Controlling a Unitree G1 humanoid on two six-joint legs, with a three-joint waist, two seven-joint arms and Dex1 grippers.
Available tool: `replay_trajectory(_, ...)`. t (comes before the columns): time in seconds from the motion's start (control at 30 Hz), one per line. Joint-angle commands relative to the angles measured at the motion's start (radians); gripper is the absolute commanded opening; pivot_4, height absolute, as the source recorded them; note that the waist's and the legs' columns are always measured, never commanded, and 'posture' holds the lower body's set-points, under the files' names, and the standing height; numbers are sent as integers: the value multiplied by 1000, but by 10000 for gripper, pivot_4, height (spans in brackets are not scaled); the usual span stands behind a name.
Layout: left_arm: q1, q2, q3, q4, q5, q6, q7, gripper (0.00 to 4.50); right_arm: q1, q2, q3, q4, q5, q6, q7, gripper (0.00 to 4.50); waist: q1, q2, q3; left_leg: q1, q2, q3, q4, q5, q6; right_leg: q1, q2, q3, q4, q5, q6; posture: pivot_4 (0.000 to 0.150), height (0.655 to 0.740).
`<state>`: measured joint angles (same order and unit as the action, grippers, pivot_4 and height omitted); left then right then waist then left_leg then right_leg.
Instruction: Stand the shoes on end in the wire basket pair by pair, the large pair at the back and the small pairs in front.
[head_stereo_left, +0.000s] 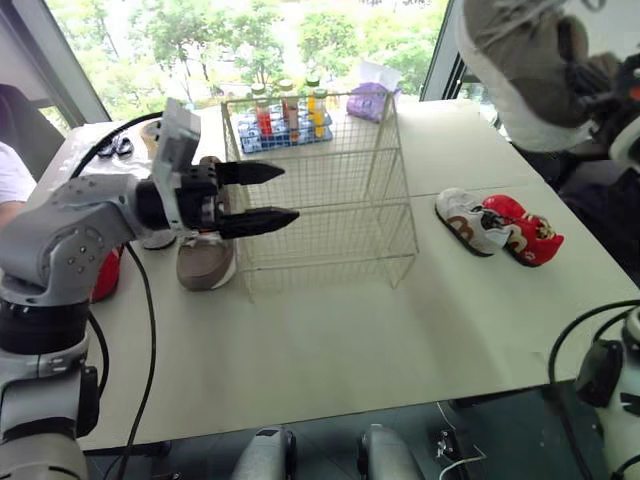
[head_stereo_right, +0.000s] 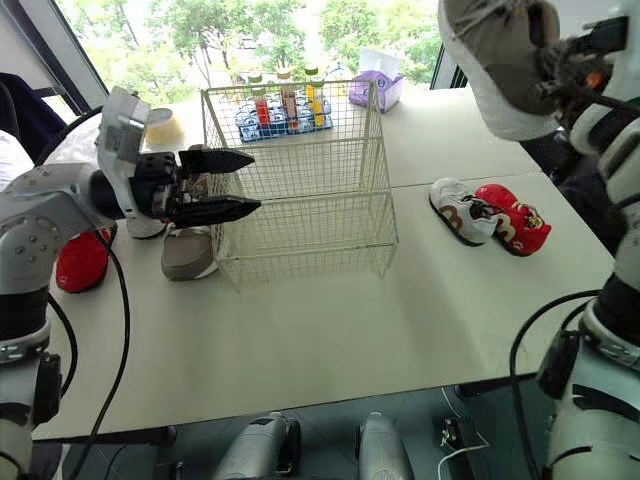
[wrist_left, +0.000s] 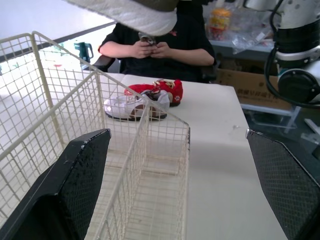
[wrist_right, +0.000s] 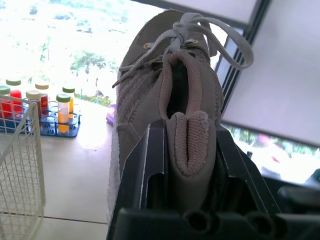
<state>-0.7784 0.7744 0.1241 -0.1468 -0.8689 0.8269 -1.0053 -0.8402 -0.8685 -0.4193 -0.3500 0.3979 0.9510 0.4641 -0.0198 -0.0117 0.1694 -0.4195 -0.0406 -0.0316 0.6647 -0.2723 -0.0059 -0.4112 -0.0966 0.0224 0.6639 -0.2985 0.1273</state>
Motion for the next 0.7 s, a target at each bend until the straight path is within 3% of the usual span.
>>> replay_trajectory(0.03, -98, 2, 85, 109, -71, 57, 8, 45000, -2, -81, 47, -99, 70, -211, 236, 8799, -6, 0, 0, 0, 0, 0, 0, 0, 0, 0, 0, 0, 0, 0, 0, 1500, 7400)
replay_trajectory(0.13, -158, 32, 91, 235, -65, 90, -35, 45000, 30, -141, 112, -98, 44, -399, 395, 8799, -8, 0, 0, 0, 1, 0, 0, 0, 0, 0, 1, 0, 0, 0, 0, 1500, 7400)
replay_trajectory(0.33, -252, 85, 65, 392, -47, 146, -141, 45000, 51, -131, 231, -29, -66, -762, 523, 8799, 3, -1, 1, 0, 0, 0, 2, 1, -1, 0, 0, 0, 0, 0, 0, 1500, 7400)
replay_trajectory(0.53, -272, 92, 58, 421, -34, 190, -180, 45000, 32, -81, 307, 53, -174, -1061, 545, 8799, 2, -2, 1, 0, 0, 0, 2, 2, -4, 1, 0, 0, 0, 0, 0, 1500, 7400)
replay_trajectory(0.7, -256, 110, 38, 427, 22, 179, -205, 45000, -15, -70, 311, 108, -184, -1151, 545, 8799, 0, -2, 1, 0, 0, 0, 2, 3, -5, 0, 0, 0, 1, 0, 0, 1500, 7400)
